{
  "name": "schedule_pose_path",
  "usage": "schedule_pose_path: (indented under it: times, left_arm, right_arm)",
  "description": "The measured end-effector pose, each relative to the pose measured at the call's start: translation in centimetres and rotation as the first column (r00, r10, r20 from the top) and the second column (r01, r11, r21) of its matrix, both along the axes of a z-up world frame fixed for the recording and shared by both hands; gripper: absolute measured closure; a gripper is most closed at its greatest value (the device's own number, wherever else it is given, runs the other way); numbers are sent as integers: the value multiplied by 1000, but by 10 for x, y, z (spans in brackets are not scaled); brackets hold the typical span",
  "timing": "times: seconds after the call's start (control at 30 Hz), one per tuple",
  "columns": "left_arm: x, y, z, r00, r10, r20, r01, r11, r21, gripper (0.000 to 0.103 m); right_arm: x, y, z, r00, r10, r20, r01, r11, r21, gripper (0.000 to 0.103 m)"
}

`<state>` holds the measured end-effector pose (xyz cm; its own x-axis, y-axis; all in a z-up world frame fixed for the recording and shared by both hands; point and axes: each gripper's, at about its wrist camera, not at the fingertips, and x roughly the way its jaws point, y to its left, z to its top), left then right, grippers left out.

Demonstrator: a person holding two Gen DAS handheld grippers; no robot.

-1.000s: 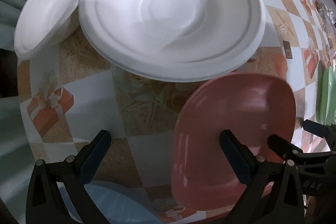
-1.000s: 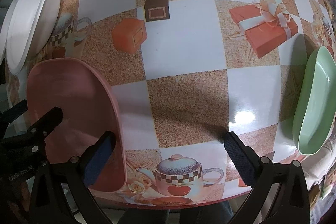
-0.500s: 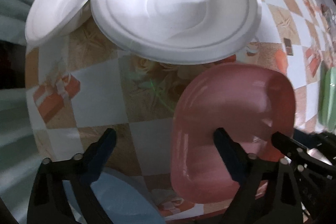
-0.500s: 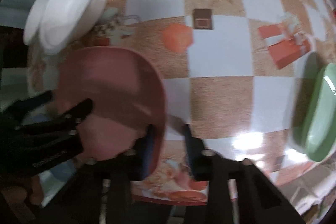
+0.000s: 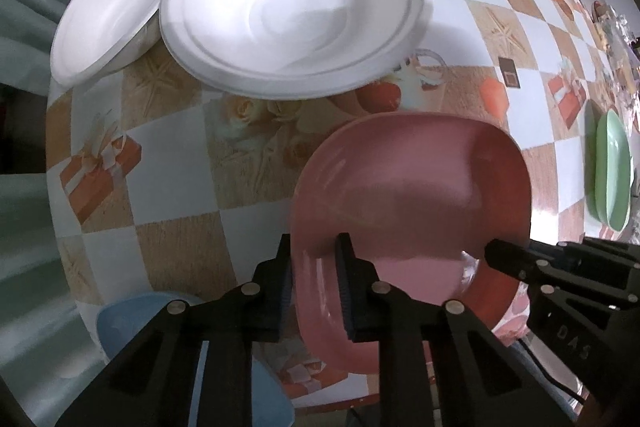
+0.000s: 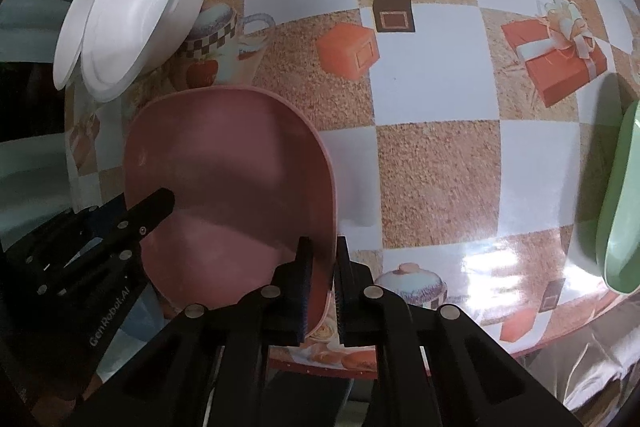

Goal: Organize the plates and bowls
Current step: 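Lift the pink plate with both grippers and lower it onto the blue plate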

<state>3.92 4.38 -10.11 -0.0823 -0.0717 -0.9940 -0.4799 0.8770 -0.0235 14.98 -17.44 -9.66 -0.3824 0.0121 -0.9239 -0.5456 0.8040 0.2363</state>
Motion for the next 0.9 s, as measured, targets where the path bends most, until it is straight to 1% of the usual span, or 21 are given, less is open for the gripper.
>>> schedule_pose_path:
  times: [0.07, 0.1, 0.2, 0.27, 0.3, 0.33, 0.43, 0.47, 0.5, 0.6, 0.67, 0.77, 0.87, 0.9]
  left_arm:
    - [4, -7, 9, 1000, 2, 2, -2, 1000, 3, 81]
    - [11, -2, 7, 1000, 5, 5, -5, 1000, 2, 81]
    - [17, -9, 23, 1000, 14, 20, -14, 1000, 2, 81]
    - [8, -10, 32, 999, 11, 33, -11, 1000, 11, 81]
    - [6, -10, 41, 999, 8, 39, -9, 1000, 17, 81]
    - [-10, -5, 52, 999, 6, 45, -7, 1000, 24, 81]
    - [-13, -12, 65, 998, 13, 64, -15, 999, 35, 81]
    - [-26, -10, 69, 997, 16, 70, -19, 999, 36, 81]
    - [-28, -12, 74, 997, 21, 76, -24, 999, 36, 81]
    - [-34, -12, 80, 995, 32, 90, -36, 999, 35, 81]
    - [-33, -13, 86, 995, 36, 95, -40, 998, 41, 81]
    - [-46, -11, 104, 994, 38, 105, -45, 997, 56, 81]
    - [-52, -10, 112, 992, 53, 117, -60, 997, 57, 81]
    - [-56, -9, 114, 991, 61, 121, -68, 996, 56, 81]
  right_arm:
    - [-2, -2, 7, 1000, 19, 10, -19, 1000, -2, 92]
    - [-3, -1, 11, 1000, 26, 14, -26, 1000, -1, 92]
    - [-14, 1, 27, 999, 38, 23, -38, 999, 0, 92]
    - [-17, 1, 43, 998, 52, 31, -52, 999, -3, 92]
    - [-18, 0, 49, 997, 60, 39, -60, 998, -4, 92]
    - [-18, -1, 55, 997, 64, 44, -64, 998, -4, 92]
    - [-20, -4, 73, 995, 76, 61, -76, 997, -2, 92]
    - [-20, -4, 77, 994, 80, 70, -81, 997, -2, 92]
    - [-18, -4, 75, 993, 85, 80, -85, 996, -2, 92]
    - [-22, -6, 90, 991, 103, 91, -103, 995, 1, 92]
    - [-24, -6, 93, 988, 117, 101, -117, 993, 2, 92]
    - [-29, -6, 103, 984, 141, 110, -142, 990, 2, 92]
    - [-32, -1, 107, 977, 169, 127, -171, 985, 6, 92]
    - [-32, 5, 101, 975, 177, 136, -180, 984, 7, 92]
